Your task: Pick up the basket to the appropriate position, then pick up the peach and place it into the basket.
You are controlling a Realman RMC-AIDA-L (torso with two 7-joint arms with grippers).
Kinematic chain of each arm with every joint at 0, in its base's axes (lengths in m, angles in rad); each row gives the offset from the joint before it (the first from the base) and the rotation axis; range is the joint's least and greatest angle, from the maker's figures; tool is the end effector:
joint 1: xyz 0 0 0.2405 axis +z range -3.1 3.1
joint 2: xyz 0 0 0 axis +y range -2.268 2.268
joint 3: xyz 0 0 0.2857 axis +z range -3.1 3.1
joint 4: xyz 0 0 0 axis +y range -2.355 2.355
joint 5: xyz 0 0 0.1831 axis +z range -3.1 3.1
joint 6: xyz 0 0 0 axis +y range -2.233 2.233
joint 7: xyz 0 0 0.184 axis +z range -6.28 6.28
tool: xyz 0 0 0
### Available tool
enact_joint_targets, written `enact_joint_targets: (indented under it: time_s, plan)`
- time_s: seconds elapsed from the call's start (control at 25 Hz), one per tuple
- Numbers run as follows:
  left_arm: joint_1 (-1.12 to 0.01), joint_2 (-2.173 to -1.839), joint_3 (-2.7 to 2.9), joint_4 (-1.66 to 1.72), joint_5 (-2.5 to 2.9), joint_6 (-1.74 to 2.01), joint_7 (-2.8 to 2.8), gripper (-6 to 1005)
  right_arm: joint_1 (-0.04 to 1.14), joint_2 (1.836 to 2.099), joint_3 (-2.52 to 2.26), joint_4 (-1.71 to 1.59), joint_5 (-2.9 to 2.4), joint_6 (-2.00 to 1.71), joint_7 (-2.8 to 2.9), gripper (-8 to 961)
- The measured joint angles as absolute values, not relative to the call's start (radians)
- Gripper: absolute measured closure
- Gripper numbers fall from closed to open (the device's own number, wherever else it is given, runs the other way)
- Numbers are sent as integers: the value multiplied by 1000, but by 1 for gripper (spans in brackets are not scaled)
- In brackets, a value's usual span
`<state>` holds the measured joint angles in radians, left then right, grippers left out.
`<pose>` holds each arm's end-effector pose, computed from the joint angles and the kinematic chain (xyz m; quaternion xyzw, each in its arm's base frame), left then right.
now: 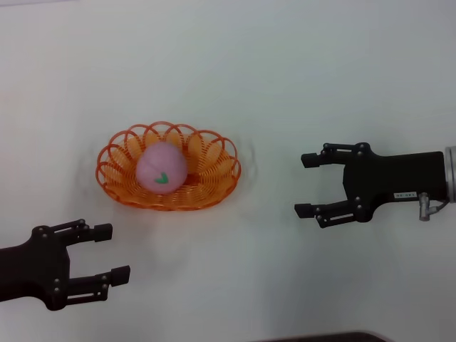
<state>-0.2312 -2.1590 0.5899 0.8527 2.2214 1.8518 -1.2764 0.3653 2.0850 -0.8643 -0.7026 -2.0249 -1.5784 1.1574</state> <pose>-0.3073 0.2090 -0.0560 -0.9441 -0.2470 -0.2075 0.0676 0.2929 0.2724 -0.0718 -0.9712 0.1362 0.1707 0.0950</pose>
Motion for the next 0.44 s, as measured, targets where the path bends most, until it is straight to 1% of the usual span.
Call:
enact_joint_targets:
  time_s: [0.44]
  plan:
    - [-232, -2158, 590, 853, 2231, 1846, -1255, 208, 371, 2086, -860, -701, -2025, -1577, 1158, 37]
